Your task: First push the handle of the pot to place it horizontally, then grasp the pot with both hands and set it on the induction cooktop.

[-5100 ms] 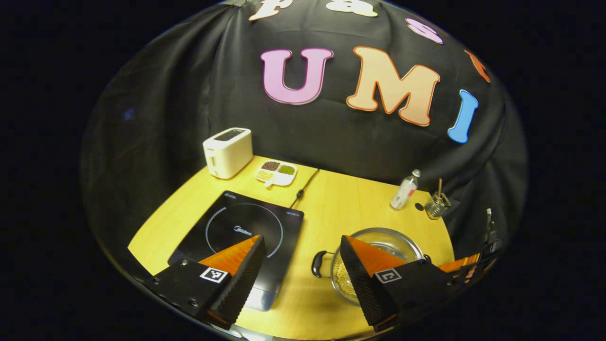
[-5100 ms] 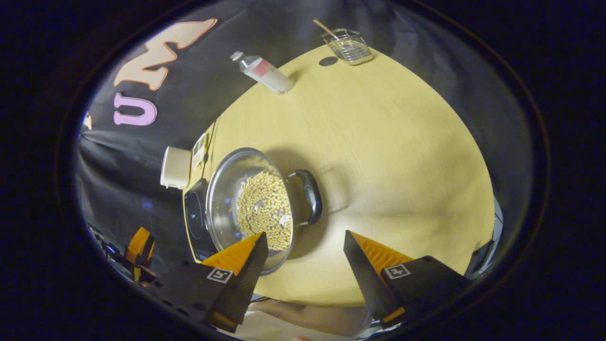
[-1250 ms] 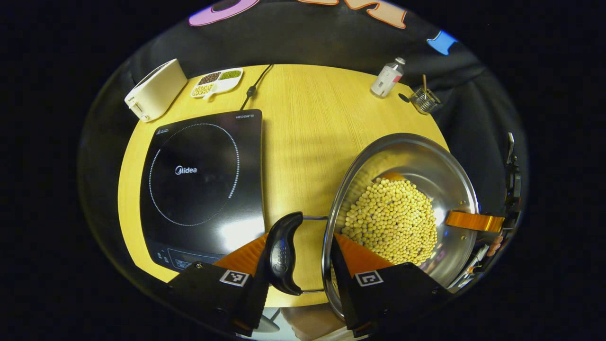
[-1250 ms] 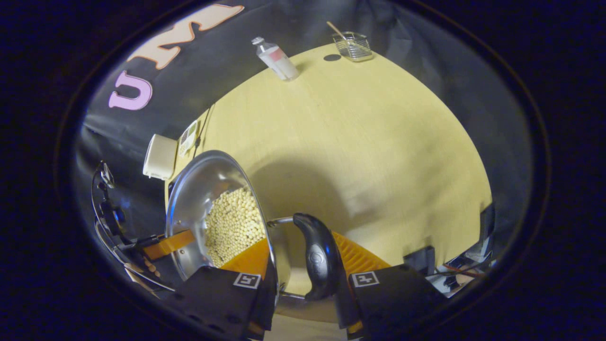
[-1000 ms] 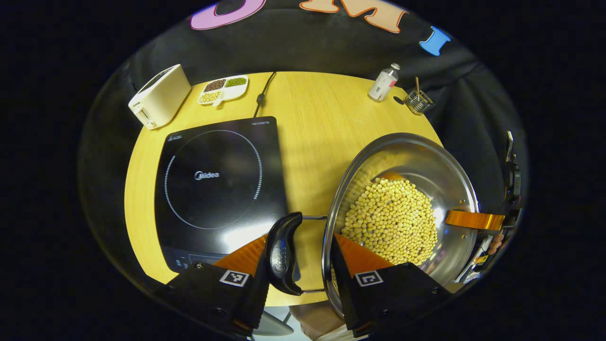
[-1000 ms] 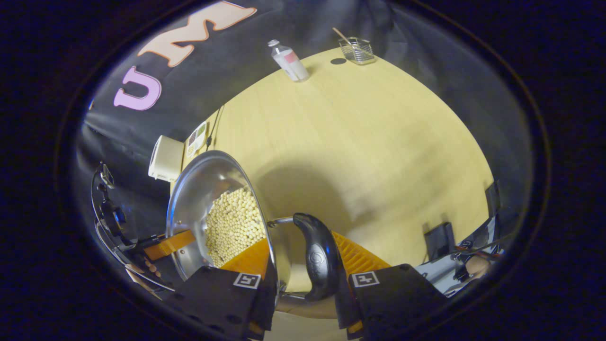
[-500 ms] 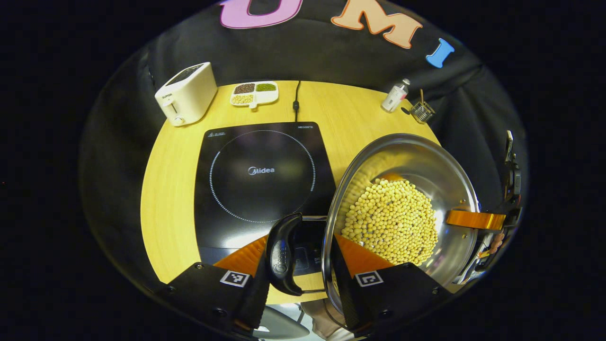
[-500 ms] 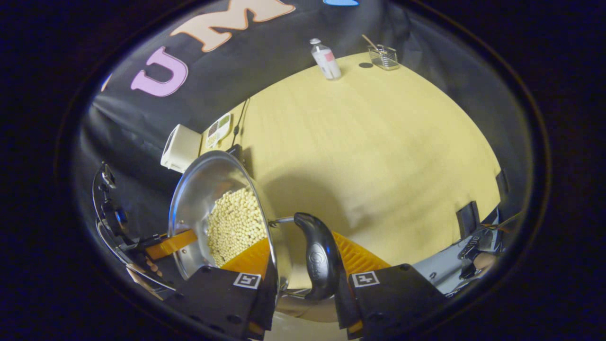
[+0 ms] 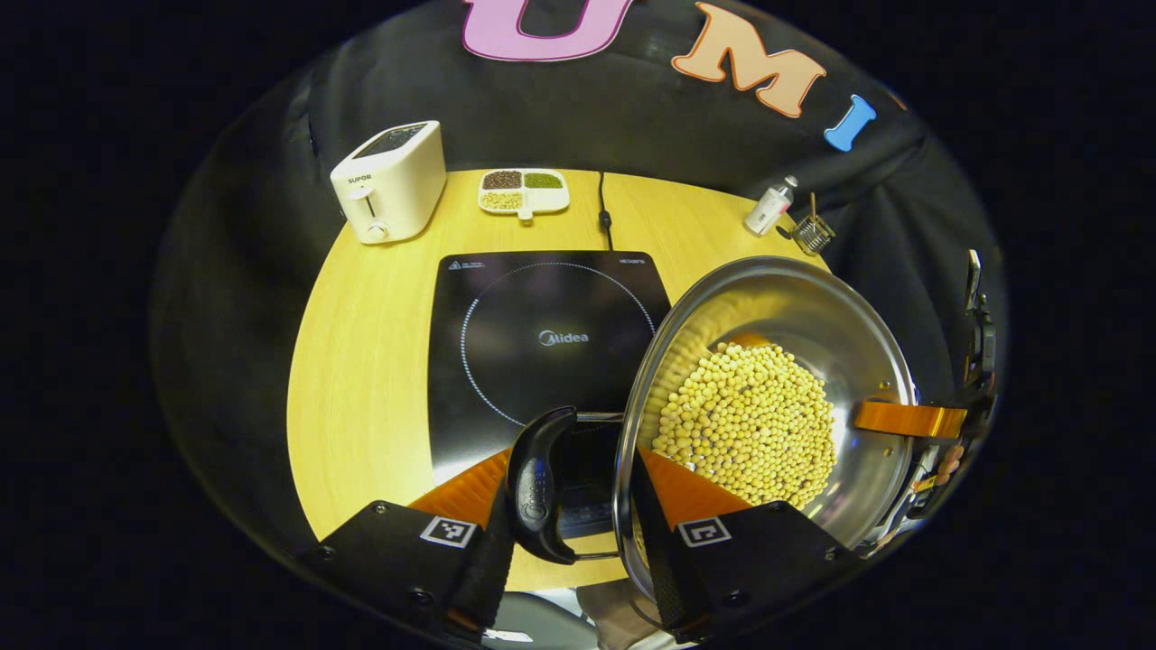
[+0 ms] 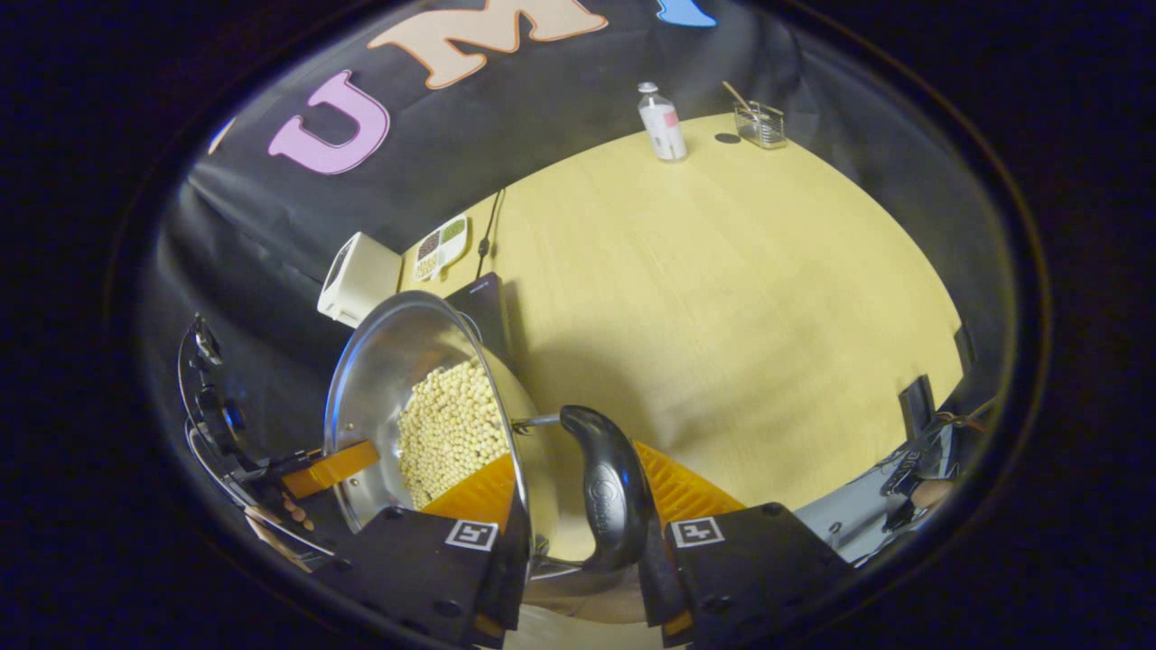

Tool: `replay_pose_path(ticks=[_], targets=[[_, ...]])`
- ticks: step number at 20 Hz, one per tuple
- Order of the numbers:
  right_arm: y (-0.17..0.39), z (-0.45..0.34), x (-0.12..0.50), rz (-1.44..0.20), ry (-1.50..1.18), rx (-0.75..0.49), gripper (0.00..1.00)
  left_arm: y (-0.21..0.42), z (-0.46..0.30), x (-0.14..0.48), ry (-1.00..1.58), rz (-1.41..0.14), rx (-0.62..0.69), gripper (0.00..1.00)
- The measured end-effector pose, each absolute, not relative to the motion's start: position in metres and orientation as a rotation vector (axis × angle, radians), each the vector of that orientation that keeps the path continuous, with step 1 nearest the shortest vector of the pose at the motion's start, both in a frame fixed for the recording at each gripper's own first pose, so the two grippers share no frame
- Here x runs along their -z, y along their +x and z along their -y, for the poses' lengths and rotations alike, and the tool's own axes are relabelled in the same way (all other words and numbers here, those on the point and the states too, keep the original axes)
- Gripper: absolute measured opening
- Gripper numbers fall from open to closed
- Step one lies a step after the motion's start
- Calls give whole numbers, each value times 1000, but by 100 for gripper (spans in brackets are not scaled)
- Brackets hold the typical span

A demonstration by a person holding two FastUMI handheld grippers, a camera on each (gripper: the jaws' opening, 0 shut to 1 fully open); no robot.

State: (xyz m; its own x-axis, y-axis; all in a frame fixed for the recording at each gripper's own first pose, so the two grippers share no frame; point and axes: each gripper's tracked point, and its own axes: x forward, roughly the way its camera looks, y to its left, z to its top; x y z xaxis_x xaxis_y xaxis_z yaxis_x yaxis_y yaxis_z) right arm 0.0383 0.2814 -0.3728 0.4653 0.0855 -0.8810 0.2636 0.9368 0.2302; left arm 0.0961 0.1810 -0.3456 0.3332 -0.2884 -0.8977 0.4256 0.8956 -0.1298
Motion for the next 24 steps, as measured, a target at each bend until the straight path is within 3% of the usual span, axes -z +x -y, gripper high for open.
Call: replay_pose_path(ticks=[2,4,5,6,8,9,11,12,14,19,20,24], targets=[[47,-297,377,-1081,365,111,50,109,-192,346,147,-1122,468,66],[57,-311,381,-1073,369,107,55,123,-205,347,154,-1107,462,66],[63,-319,383,-1072,372,103,50,130,-212,349,157,-1103,456,66],[68,-326,387,-1075,375,99,55,135,-217,350,162,-1096,451,66],[78,-338,392,-1080,381,91,50,146,-228,352,169,-1085,441,67],[84,-343,394,-1080,381,87,55,151,-232,352,168,-1079,436,66],[95,-354,401,-1082,384,83,54,161,-240,357,168,-1070,424,67],[100,-358,404,-1079,390,83,49,166,-244,361,167,-1063,420,66],[112,-368,413,-1068,400,79,54,175,-253,370,152,-1061,403,67],[135,-377,441,-1063,396,68,54,191,-264,391,131,-1079,364,67],[137,-378,444,-1061,395,67,47,194,-264,394,126,-1080,359,66],[149,-378,452,-1064,401,68,47,201,-265,404,120,-1091,352,67]])
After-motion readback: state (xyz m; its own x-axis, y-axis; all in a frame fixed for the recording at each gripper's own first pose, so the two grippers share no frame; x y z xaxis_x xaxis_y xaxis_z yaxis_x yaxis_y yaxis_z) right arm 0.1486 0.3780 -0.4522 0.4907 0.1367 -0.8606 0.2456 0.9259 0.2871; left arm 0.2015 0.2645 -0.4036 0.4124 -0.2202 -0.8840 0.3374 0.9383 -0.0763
